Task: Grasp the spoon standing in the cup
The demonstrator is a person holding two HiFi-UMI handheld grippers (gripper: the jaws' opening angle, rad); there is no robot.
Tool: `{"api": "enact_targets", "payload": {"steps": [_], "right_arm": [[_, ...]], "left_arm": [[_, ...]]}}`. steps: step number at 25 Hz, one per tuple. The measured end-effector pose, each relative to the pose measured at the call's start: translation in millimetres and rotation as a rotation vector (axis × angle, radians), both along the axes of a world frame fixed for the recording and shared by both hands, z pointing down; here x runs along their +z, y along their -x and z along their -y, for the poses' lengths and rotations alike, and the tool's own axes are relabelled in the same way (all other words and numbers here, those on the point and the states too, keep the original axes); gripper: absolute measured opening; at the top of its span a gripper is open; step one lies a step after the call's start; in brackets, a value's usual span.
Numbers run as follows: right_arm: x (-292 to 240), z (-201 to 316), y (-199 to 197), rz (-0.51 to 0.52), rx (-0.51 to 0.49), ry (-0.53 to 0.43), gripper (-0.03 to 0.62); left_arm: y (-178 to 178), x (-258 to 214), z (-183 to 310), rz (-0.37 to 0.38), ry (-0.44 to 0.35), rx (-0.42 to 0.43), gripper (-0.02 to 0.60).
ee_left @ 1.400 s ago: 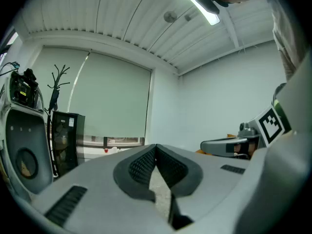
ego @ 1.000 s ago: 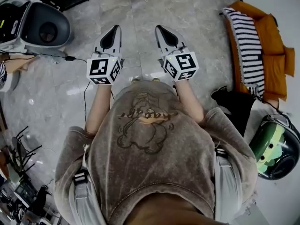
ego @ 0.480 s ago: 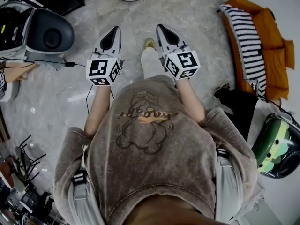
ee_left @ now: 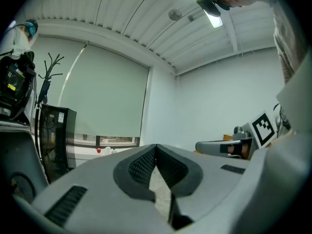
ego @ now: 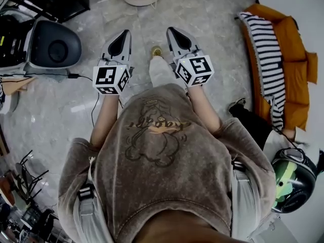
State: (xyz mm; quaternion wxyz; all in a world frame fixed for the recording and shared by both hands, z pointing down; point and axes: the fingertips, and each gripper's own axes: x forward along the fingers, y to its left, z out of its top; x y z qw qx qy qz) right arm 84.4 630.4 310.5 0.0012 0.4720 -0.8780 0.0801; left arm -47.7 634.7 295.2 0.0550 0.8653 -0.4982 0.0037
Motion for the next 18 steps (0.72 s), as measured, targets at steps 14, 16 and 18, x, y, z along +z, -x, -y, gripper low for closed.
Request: {"api": "enact_targets", "payload": {"steps": [14,16,18], "right_arm": [[10,163,2,0.009,-0.013,0.039,0.019],[8,187,3,0.006,-0.023,0.045,0.018],[6,211,2,0.005,-0.033,0.048,0.018]], "left_arm": [[6,0,159,-0.003,0.011,-0.004,0.017],[5,-1,184,-0.008,0.017,0.000,0.017],[4,-1,209,-0.006,0.023,-0.005,0.017]]}}
